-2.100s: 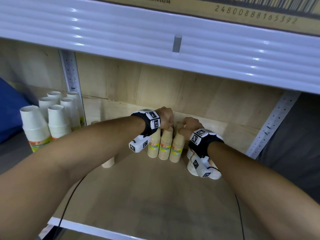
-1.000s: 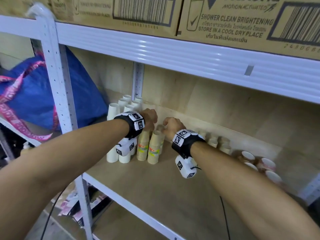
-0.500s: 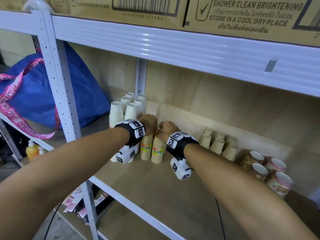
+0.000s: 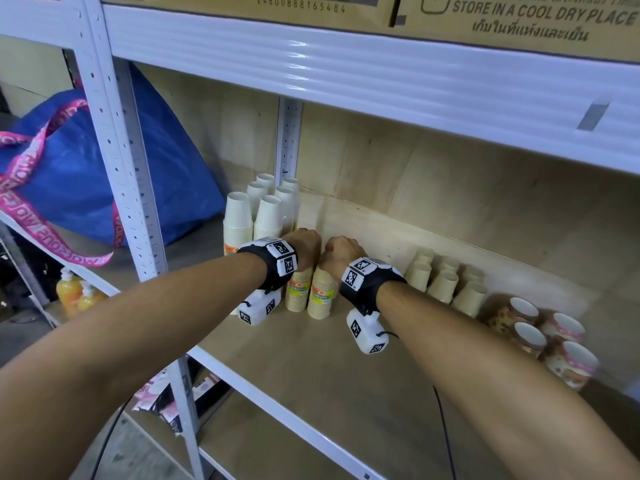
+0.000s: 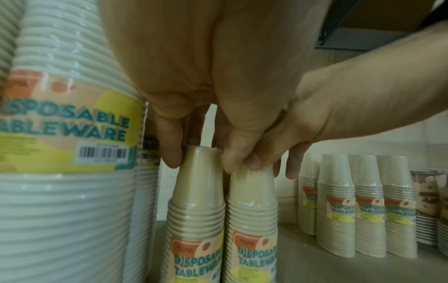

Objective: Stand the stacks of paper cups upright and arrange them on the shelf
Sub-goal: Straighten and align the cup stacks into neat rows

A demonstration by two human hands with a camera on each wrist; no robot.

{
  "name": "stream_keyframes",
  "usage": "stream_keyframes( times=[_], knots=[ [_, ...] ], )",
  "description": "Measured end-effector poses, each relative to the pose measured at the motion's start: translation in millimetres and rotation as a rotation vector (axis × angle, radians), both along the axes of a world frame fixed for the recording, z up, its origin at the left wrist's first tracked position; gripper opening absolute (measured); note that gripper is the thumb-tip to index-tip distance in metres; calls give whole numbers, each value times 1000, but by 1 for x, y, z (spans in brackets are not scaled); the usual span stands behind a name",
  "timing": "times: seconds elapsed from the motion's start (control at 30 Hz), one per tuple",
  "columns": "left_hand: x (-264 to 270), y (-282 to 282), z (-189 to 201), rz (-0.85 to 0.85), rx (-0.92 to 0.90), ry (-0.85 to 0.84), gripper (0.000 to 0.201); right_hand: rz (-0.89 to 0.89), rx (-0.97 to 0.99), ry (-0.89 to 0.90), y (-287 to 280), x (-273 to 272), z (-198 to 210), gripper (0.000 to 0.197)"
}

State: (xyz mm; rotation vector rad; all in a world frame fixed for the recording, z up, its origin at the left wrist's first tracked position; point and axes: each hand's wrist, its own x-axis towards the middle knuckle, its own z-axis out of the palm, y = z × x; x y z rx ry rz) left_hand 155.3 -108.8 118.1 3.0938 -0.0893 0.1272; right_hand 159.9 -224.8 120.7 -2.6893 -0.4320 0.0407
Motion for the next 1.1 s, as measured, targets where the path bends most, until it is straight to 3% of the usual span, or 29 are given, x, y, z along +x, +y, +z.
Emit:
stream_keyframes(
  times=[0.17,0.3,0.5,1.1],
  knots=[
    [1,4,-3,-17,-53,-9,23,-9,31,-14,-5,-2,-2,19],
    [-2,4,-2,-9,-83,3,22,13,17,-38,-16,-7,1,5],
    [-9,-10,8,-56,-106,-4,30,-67,7,-47,-34,-16,6,31],
    [-8,-103,33,-258,-162,-9,40,-263,-41,-71,-129,-44,31,31]
  ],
)
